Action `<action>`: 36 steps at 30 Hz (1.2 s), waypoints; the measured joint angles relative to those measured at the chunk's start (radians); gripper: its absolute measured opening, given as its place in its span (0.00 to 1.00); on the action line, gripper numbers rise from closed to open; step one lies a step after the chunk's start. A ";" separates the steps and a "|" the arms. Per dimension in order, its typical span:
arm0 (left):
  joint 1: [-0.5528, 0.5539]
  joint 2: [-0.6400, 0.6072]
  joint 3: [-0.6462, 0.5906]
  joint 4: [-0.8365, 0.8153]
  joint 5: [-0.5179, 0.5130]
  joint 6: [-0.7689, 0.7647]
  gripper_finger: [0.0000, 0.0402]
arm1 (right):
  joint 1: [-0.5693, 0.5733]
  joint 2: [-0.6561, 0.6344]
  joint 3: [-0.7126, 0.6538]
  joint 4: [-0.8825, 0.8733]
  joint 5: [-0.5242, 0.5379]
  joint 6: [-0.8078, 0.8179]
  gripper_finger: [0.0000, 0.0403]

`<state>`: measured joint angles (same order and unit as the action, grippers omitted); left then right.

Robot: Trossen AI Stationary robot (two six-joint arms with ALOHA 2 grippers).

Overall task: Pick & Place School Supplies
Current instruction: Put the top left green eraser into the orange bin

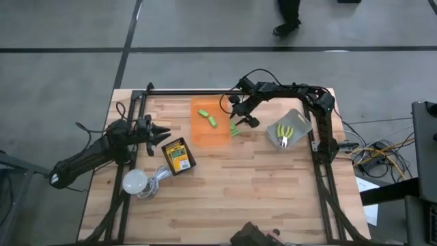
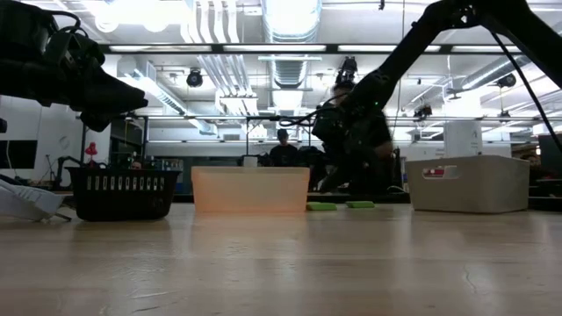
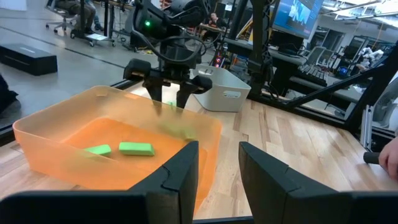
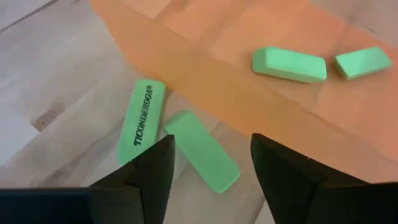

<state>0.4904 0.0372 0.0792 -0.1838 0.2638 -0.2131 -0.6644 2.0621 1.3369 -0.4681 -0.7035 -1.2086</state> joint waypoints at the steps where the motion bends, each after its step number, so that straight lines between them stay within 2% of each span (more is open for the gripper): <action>1: 0.000 0.000 0.000 0.000 0.000 0.000 0.30 | 0.002 0.000 0.000 0.000 0.003 -0.004 0.52; 5: 0.000 0.000 0.000 0.000 0.000 0.000 0.30 | 0.017 0.000 0.000 0.002 0.042 -0.008 0.52; 23: 0.000 0.000 0.000 0.000 0.000 0.000 0.30 | 0.109 0.001 0.000 -0.002 0.362 0.153 0.52; 36: 0.000 0.000 0.000 0.000 0.000 0.000 0.30 | 0.122 -0.001 0.003 -0.073 0.381 0.133 0.43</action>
<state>0.4900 0.0372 0.0792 -0.1837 0.2638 -0.2131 -0.5419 2.0609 1.3403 -0.5407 -0.3229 -1.0752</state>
